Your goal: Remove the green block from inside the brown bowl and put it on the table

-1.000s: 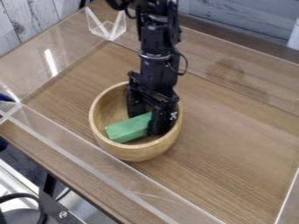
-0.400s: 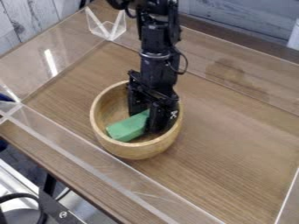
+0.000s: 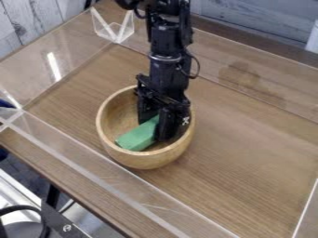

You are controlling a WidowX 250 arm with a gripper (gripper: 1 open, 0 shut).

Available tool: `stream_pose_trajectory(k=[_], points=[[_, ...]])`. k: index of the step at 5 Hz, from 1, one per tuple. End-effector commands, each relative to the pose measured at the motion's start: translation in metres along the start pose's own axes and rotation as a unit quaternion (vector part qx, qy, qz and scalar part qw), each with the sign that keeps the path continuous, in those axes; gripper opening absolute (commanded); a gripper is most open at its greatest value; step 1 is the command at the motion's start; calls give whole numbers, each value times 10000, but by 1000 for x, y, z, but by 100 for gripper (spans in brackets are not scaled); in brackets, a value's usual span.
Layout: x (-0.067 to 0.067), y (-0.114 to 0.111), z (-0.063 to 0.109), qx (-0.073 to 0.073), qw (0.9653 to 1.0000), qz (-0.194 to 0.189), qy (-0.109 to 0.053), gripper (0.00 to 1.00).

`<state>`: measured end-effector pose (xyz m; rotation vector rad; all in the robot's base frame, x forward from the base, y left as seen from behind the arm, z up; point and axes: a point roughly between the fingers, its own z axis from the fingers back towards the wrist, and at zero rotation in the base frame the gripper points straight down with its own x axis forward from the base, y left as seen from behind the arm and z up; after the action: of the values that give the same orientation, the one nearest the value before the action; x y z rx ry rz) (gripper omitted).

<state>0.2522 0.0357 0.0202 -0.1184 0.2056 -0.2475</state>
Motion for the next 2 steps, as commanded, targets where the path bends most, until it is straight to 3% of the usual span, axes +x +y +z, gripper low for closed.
stream_pose_trajectory(k=[1, 2], points=[[-2, 4, 1, -8, 10000, 10, -10, 0], [-2, -1, 2, -108, 9999, -14, -127, 0]])
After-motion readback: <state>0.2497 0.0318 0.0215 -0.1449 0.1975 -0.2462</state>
